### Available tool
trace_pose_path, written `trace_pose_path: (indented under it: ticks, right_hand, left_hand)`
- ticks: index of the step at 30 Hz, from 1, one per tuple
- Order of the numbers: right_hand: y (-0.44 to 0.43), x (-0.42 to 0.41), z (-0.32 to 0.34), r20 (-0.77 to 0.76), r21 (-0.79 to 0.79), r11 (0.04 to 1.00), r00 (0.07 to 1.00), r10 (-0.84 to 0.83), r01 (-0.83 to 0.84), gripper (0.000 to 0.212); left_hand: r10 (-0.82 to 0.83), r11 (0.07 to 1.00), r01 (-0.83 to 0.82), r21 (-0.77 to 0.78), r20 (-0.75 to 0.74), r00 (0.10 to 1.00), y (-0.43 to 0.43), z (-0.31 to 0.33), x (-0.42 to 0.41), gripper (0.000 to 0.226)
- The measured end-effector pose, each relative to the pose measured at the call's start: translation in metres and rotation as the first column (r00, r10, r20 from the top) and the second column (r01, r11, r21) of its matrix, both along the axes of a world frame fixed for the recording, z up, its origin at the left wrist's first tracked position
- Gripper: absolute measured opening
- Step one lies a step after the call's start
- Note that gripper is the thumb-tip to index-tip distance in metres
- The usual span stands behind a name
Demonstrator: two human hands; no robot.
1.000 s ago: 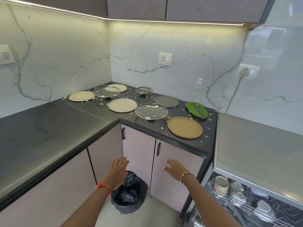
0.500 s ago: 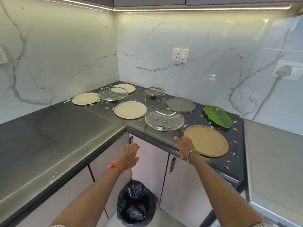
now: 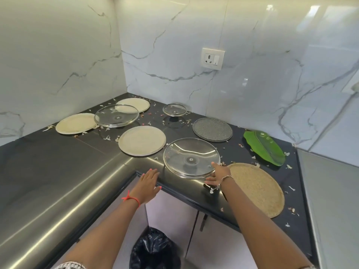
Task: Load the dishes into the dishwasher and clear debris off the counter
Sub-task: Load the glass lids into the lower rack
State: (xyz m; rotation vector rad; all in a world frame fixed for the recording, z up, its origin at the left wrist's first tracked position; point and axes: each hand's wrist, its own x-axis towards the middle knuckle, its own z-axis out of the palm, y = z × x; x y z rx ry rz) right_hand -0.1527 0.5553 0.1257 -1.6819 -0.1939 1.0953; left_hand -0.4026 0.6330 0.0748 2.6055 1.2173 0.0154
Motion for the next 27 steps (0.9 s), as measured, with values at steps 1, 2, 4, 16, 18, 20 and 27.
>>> trace_pose_path:
  ticks: [1,2,4,16,18,20,27]
  right_hand:
    - [0.004,0.001,-0.004,-0.054,0.020,0.999,0.998,-0.027,0.028,0.033]
    - [0.007,0.002,-0.007,-0.097,0.040,0.998,0.994,-0.052,0.056,0.032]
    - [0.011,0.001,-0.014,-0.148,0.065,0.991,0.983,-0.106,0.116,0.028]
    - [0.023,-0.008,-0.039,-0.319,0.143,0.971,0.938,-0.138,0.192,0.019]
    - [0.020,-0.011,-0.042,-0.319,0.141,0.966,0.934,-0.161,0.215,0.029]
    - [0.017,-0.015,-0.045,-0.323,0.160,0.954,0.927,-0.192,0.253,0.030]
    - [-0.004,-0.028,-0.047,-0.334,0.233,0.927,0.919,-0.208,0.294,0.022]
  left_hand:
    - [-0.012,1.000,0.012,-0.004,-0.010,1.000,0.006,-0.003,0.004,0.062]
    - [-0.023,1.000,0.023,-0.010,-0.017,1.000,0.011,-0.006,0.008,0.063]
    - [-0.052,0.998,0.051,-0.025,-0.025,0.998,0.019,-0.012,0.015,0.070]
    - [-0.102,0.995,0.102,-0.001,0.026,0.994,0.026,-0.043,0.018,0.099]
    - [-0.094,0.995,0.094,0.016,0.011,0.995,0.025,-0.040,0.019,0.100]
    - [-0.085,0.996,0.085,0.013,-0.007,0.996,0.023,-0.037,0.020,0.103]
    - [-0.003,1.000,0.004,0.012,-0.069,0.998,0.000,-0.026,0.022,0.075]
